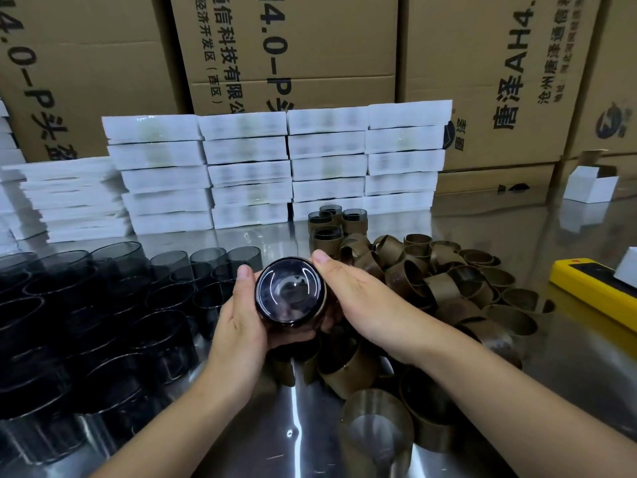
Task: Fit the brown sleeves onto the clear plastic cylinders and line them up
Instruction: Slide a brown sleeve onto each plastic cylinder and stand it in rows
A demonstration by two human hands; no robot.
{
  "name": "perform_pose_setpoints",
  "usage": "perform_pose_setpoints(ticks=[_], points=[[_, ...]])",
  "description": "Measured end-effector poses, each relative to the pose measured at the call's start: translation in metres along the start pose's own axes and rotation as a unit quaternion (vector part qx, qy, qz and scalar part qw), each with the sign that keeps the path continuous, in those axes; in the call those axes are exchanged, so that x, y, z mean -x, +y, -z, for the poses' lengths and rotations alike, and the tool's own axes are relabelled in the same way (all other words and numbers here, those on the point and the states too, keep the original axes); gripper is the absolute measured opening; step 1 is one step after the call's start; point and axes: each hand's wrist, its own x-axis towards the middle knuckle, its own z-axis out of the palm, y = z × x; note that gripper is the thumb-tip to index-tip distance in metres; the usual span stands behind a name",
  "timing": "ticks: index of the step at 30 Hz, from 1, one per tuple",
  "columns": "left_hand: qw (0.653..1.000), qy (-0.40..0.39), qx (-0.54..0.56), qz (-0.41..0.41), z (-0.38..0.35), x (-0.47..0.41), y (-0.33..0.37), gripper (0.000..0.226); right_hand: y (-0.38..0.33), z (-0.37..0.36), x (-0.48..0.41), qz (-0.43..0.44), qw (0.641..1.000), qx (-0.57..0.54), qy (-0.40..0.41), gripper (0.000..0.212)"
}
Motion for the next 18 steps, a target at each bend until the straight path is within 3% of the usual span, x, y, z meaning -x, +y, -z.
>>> perform_pose_setpoints(ticks=[5,12,16,18], points=[[0.999,0.041,0.018,-0.007,-0.001,0.000,0.000,0.056,-0.002,-0.001,0.001,-0.005,1.000,-0.001,-0.008,0.053],[0.997,0.046,0.053,0.043,-0.002,-0.001,0.005,0.056,-0.001,-0.002,0.001,0.018,1.000,-0.005,-0.012,0.047],[0.996,0.047,0.061,0.053,-0.001,0.000,0.011,0.053,-0.001,0.002,0.001,0.032,0.999,0.003,-0.028,0.061],[0.995,0.056,0.057,0.052,-0.002,0.000,0.013,0.055,-0.004,0.003,0.002,0.023,0.999,0.005,-0.024,0.052]])
